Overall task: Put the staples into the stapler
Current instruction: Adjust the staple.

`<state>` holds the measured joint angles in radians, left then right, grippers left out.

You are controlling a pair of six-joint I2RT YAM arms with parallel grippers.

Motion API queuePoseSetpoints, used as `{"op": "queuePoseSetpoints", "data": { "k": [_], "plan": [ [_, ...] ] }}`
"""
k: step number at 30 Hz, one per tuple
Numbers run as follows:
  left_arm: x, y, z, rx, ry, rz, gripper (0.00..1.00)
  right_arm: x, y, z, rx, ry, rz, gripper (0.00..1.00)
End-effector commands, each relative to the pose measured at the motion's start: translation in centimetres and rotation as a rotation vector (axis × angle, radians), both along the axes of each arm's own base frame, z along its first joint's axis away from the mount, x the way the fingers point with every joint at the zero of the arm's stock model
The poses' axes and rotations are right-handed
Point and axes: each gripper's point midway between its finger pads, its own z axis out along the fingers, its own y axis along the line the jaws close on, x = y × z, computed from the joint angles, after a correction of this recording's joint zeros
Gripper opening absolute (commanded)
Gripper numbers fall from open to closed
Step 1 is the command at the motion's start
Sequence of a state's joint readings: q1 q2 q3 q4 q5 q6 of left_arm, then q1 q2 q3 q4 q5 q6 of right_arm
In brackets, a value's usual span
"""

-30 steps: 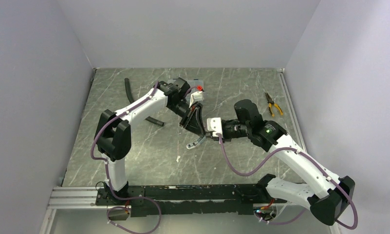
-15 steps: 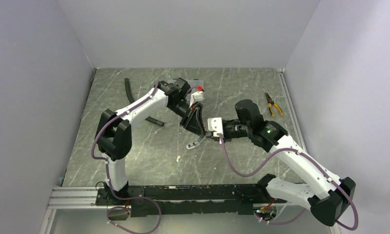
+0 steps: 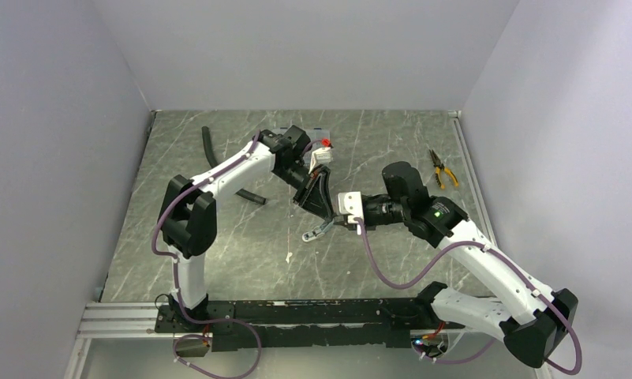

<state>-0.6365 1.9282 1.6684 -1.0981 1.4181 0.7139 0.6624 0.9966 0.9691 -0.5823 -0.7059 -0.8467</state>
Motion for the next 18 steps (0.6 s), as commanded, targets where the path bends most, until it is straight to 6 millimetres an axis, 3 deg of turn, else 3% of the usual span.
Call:
{"op": "queuePoseSetpoints", "data": {
  "k": [1, 18],
  "plan": [
    [-0.24, -0.28, 1.88, -0.065, -0.023, -0.018, 0.14, -0.09, 0.25, -0.02, 0.004, -0.028, 0.027, 0.25],
    [-0.62, -0.14, 2.46, -0.092, -0.017, -0.026, 0.14, 0.29, 0.58, -0.80, -0.012, -0.019, 0.017, 0.22]
  ]
}}
